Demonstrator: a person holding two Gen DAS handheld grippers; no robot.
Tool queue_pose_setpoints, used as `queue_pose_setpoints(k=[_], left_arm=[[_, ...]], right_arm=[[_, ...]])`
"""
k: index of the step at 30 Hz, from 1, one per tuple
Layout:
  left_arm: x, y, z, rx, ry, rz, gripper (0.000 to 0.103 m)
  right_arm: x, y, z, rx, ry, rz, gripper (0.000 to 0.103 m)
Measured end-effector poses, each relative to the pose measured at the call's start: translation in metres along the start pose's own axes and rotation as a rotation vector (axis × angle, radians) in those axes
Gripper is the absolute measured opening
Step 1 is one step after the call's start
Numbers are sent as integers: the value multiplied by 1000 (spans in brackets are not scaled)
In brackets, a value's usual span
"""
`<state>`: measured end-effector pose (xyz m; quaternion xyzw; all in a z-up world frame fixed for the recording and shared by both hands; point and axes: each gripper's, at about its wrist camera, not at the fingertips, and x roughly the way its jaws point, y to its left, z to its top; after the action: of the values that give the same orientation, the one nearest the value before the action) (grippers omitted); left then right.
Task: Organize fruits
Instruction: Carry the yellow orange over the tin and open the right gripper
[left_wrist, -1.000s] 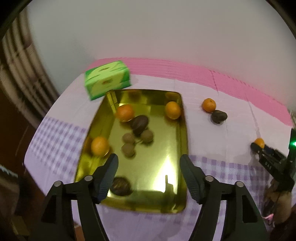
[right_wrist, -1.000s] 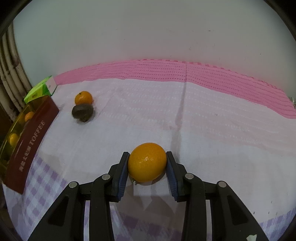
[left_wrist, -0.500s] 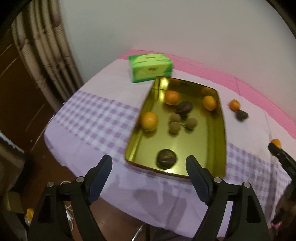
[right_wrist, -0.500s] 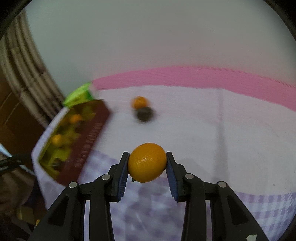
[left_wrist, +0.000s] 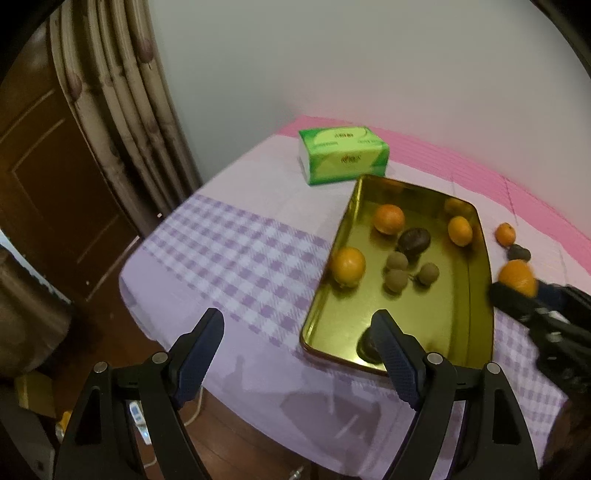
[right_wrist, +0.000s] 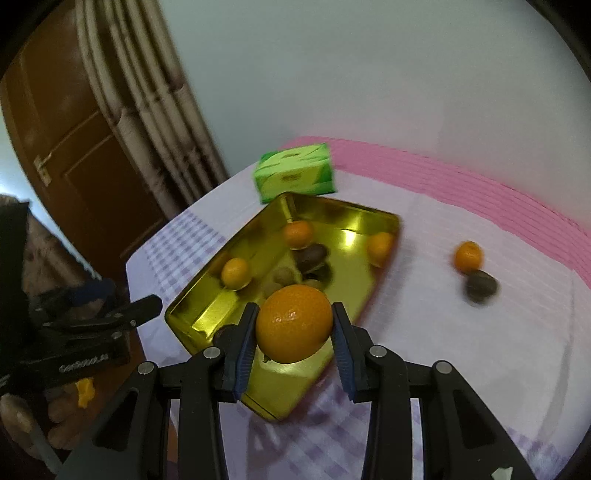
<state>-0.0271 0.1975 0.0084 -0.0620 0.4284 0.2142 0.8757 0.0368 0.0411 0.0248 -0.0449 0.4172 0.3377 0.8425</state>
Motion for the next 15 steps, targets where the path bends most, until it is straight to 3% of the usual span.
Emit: queue_pose_setpoints(k=[15], left_arm=[[7, 1, 3, 26, 16, -1, 83]], right_arm=[[67, 4, 8, -4, 112, -39, 36]])
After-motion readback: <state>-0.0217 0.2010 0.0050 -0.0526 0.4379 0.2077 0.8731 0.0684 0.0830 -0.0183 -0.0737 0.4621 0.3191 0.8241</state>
